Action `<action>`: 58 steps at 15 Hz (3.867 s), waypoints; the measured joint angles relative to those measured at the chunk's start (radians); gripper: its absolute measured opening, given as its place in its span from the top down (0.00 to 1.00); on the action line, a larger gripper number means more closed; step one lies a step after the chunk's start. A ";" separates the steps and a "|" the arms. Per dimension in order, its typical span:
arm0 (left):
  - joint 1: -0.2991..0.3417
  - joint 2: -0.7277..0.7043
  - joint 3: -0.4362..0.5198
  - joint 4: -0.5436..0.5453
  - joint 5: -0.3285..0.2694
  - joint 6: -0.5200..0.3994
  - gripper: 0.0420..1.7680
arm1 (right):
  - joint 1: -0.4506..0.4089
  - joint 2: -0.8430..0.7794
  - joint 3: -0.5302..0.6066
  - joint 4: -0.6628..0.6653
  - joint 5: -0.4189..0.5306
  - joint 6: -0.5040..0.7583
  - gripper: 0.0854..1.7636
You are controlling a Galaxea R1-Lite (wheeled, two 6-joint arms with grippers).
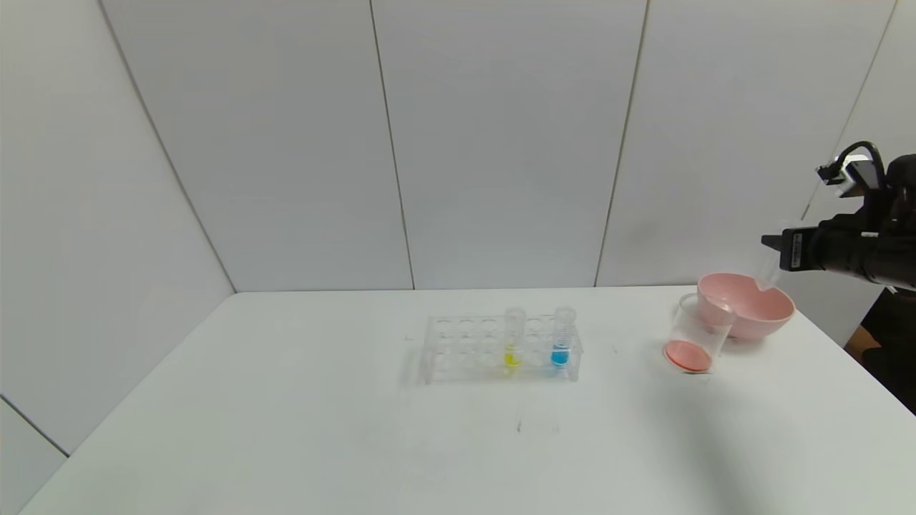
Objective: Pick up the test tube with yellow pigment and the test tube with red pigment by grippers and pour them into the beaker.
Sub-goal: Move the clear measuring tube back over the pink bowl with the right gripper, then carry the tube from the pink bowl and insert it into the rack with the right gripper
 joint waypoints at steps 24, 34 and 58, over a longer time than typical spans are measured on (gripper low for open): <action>0.000 0.000 0.000 0.000 0.000 0.000 0.03 | -0.063 0.245 0.035 -0.324 0.011 0.073 0.38; 0.000 0.000 0.000 0.000 0.000 0.000 0.03 | 0.009 0.116 0.065 -0.203 -0.075 0.016 0.13; 0.000 0.000 0.000 0.000 0.000 0.000 0.03 | 0.892 -0.273 0.574 -0.182 -0.811 0.423 0.04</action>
